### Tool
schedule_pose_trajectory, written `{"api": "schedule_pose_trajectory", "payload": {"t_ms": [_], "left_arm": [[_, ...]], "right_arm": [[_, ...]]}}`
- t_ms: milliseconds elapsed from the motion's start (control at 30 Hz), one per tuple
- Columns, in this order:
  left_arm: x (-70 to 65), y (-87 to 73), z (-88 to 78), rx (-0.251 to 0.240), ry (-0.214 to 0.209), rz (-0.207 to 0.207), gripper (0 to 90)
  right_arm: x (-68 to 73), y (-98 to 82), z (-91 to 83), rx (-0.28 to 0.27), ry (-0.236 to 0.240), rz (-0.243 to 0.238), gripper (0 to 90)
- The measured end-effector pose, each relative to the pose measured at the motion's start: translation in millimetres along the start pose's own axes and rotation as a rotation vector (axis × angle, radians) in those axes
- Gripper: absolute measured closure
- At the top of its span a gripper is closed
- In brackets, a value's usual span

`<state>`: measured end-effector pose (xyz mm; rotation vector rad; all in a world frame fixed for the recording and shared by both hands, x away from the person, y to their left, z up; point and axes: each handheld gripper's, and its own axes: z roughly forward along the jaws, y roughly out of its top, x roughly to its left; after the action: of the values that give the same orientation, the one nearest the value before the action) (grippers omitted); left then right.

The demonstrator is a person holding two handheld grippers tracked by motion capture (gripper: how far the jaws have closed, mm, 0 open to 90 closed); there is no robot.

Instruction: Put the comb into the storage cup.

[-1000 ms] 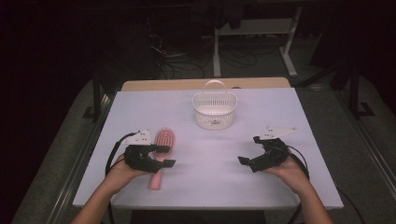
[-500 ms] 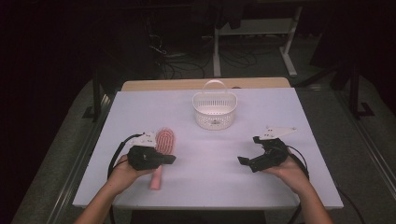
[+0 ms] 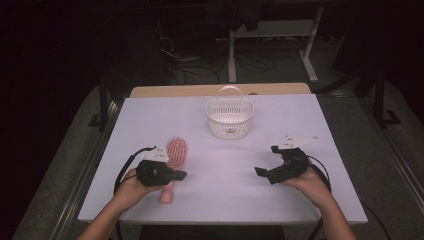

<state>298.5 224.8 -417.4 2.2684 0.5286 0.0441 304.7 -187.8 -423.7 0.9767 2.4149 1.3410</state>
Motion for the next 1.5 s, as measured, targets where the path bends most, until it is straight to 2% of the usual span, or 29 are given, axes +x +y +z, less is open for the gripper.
{"api": "schedule_pose_trajectory", "payload": {"t_ms": [533,800,1267,1500], "left_arm": [[-9.4,-17.0,5.9,0.05,-0.002,-0.005,90.0],[-12.4,-21.2,9.1,0.096,0.004,-0.011,90.0],[-11.2,-26.9,14.0,0.182,0.013,-0.017,90.0],[-10.4,-27.5,12.7,0.188,0.009,-0.023,90.0]], "right_arm": [[-0.6,0.3,0.3,-0.001,0.0,-0.002,0.0],[-0.3,0.1,-0.1,0.0,0.001,-0.002,0.0],[-0.5,0.3,1.2,0.005,0.001,-0.005,0.0],[-0.4,0.2,1.7,0.007,0.001,-0.006,0.0]]}}
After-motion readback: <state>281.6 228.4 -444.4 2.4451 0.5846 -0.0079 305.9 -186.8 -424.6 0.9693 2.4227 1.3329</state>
